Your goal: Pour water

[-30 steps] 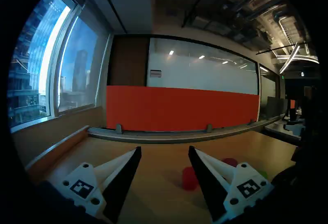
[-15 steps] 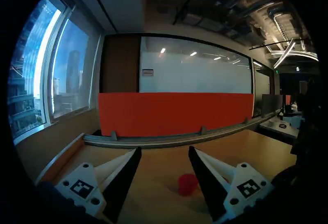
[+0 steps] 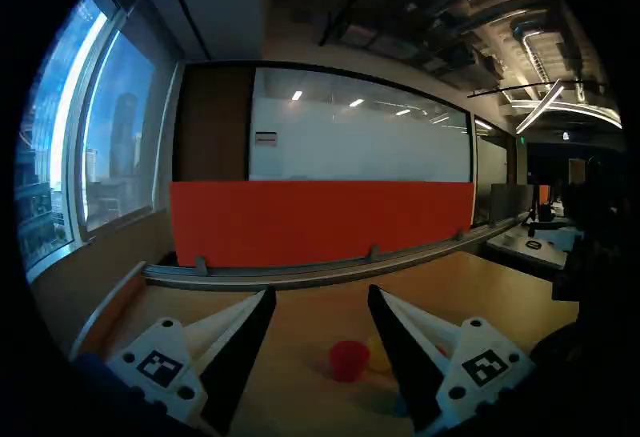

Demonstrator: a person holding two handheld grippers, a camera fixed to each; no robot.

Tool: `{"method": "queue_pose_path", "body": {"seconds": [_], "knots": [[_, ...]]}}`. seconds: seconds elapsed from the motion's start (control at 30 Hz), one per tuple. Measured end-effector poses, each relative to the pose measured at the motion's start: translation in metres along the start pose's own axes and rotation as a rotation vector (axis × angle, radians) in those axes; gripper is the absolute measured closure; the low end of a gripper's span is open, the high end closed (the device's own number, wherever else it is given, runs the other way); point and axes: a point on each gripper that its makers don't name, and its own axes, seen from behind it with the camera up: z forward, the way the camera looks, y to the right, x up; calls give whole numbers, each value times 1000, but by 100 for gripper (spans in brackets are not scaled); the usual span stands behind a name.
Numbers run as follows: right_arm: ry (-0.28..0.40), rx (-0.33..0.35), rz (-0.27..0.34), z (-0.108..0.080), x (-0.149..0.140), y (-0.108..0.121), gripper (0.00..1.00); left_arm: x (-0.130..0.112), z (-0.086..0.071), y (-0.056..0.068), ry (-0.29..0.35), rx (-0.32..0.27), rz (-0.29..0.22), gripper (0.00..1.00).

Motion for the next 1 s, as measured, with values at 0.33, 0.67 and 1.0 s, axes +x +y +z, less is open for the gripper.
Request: {"method": "queue_pose_path", "body": {"seconds": [0.33, 0.67, 1.0], "knots": [[9, 216, -43, -8, 7, -47, 1, 5, -4, 24, 16, -144, -4, 15], [-7, 308, -49, -13, 7, -64, 1, 9, -13, 50, 21, -261, 30, 15], [-75, 387, -68, -20, -9, -79, 0, -10, -18, 66, -38, -330, 55, 15]]}}
